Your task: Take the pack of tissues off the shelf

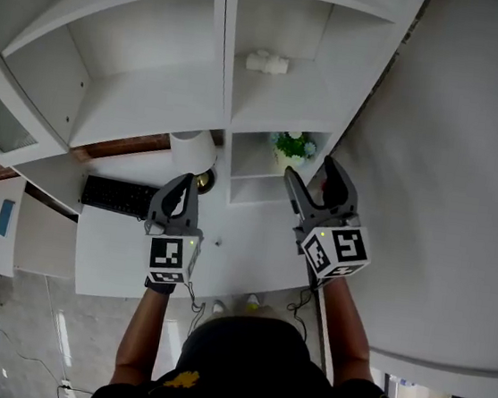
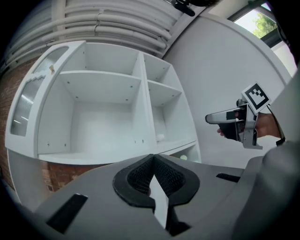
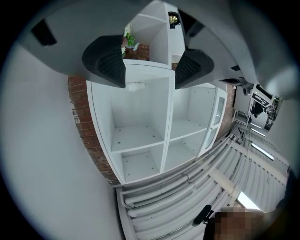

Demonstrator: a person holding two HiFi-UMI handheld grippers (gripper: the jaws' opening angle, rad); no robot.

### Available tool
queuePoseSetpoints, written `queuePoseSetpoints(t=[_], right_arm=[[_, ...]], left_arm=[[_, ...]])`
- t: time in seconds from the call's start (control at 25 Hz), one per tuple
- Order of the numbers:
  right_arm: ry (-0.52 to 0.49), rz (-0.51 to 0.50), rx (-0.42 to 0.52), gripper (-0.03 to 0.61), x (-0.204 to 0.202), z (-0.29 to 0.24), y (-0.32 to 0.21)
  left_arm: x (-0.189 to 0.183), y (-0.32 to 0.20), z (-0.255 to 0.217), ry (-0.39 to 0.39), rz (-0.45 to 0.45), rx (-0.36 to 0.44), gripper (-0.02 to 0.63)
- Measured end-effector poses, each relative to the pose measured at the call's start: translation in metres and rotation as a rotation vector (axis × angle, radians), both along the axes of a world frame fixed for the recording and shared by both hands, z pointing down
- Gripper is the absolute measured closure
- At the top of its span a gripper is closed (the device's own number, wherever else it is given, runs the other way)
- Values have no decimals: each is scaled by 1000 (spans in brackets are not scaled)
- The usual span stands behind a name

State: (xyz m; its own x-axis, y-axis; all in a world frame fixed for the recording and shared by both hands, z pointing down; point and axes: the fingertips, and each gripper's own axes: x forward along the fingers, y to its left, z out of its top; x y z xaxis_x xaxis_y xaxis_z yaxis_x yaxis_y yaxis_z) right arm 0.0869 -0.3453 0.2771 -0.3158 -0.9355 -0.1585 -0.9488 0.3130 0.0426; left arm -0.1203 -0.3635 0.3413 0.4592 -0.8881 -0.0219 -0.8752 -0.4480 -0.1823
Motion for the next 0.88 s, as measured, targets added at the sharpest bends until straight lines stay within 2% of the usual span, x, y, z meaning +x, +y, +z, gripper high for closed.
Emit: queuePoseSetpoints(t=[0.2, 0.88], right_arm=[[20, -9, -1, 247, 5, -8, -23], [185, -88, -22, 249, -8, -50, -121]], left_arm=[[11, -25, -8, -10, -15, -43, 595], [26, -90, -51, 17, -12, -42, 595]])
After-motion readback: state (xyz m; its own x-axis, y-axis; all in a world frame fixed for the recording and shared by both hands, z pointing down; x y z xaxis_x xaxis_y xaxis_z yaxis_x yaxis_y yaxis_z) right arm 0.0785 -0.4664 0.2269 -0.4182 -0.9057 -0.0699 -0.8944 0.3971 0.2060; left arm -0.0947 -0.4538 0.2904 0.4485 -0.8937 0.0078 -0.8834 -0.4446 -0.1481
